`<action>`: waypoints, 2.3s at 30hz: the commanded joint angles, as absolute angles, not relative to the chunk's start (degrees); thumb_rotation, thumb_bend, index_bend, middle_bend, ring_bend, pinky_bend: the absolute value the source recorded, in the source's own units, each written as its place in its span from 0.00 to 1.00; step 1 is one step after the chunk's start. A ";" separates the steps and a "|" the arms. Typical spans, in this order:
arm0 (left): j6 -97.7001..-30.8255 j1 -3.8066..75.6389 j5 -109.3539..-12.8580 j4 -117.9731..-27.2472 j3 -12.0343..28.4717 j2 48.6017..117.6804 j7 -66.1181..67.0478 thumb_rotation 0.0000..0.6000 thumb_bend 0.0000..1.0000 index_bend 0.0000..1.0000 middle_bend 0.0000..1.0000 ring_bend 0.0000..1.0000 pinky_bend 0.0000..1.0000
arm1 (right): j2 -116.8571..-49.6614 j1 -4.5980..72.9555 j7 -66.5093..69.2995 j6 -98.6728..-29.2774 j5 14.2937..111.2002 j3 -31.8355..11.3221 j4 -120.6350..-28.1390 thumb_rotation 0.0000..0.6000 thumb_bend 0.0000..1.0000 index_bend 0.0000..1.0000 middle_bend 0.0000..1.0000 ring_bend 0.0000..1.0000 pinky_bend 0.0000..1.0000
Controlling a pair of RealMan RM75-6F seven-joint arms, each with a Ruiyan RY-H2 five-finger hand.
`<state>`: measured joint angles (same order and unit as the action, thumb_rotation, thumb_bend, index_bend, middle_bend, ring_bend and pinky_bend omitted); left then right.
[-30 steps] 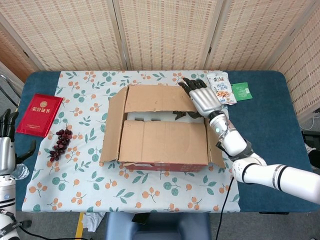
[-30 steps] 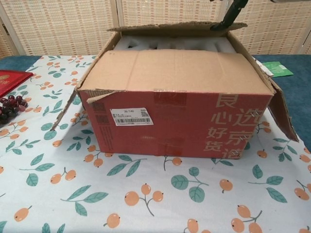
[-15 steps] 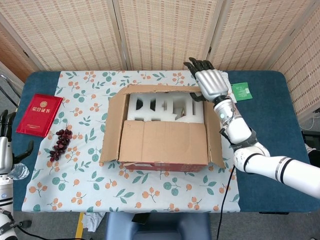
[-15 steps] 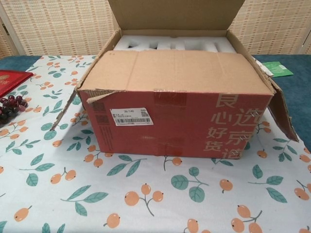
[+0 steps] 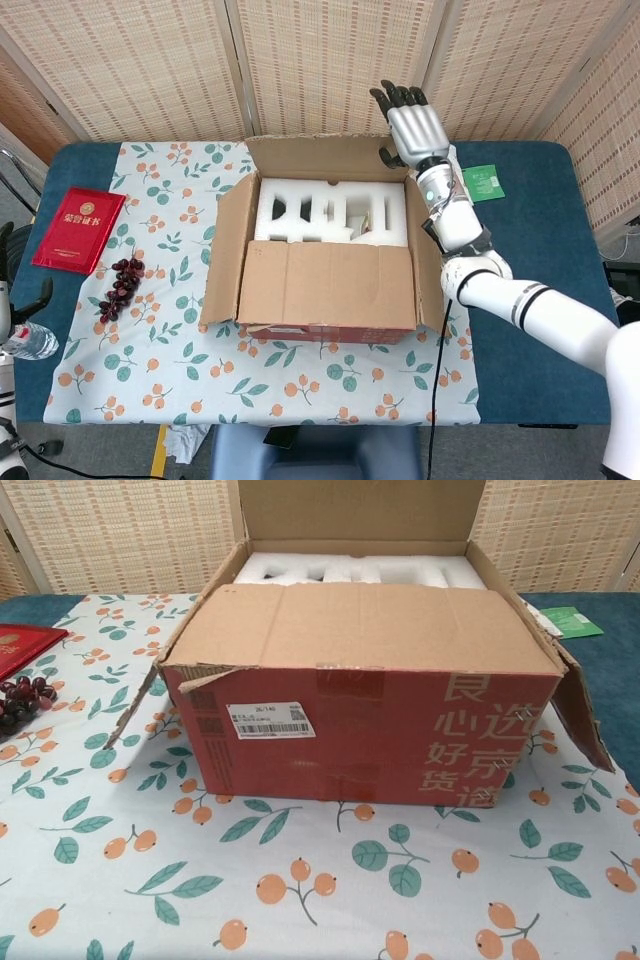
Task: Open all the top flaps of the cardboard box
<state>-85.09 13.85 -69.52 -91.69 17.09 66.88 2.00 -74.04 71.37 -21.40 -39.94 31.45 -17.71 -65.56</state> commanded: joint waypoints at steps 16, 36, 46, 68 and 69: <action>-81.89 14.29 -68.75 -88.07 16.95 66.20 -1.18 1.00 0.41 0.00 0.00 0.00 0.00 | -87.18 75.09 -20.32 -28.41 31.01 -17.40 -36.49 1.00 0.43 0.00 0.00 0.00 0.00; -84.60 13.24 -69.76 -90.78 16.11 66.78 1.07 1.00 0.41 0.00 0.00 0.00 0.00 | -61.60 60.45 -2.08 -26.87 43.44 -21.36 -81.63 1.00 0.43 0.00 0.00 0.00 0.00; -86.50 12.34 -70.15 -91.53 15.78 67.55 2.09 1.00 0.41 0.00 0.00 0.00 0.00 | -54.68 50.12 11.13 -27.89 54.80 -23.87 -96.17 1.00 0.43 0.00 0.00 0.00 0.06; -88.70 11.84 -69.40 -94.73 15.44 69.98 8.75 1.00 0.41 0.00 0.00 0.00 0.00 | -56.15 47.03 40.86 -16.35 83.56 -25.77 -92.00 1.00 0.43 0.00 0.00 0.00 0.13; -88.73 11.86 -69.28 -94.80 15.48 70.07 9.04 1.00 0.41 0.00 0.00 0.00 0.00 | -56.13 47.13 41.99 -16.58 84.45 -25.34 -91.86 1.00 0.43 0.00 0.00 0.00 0.13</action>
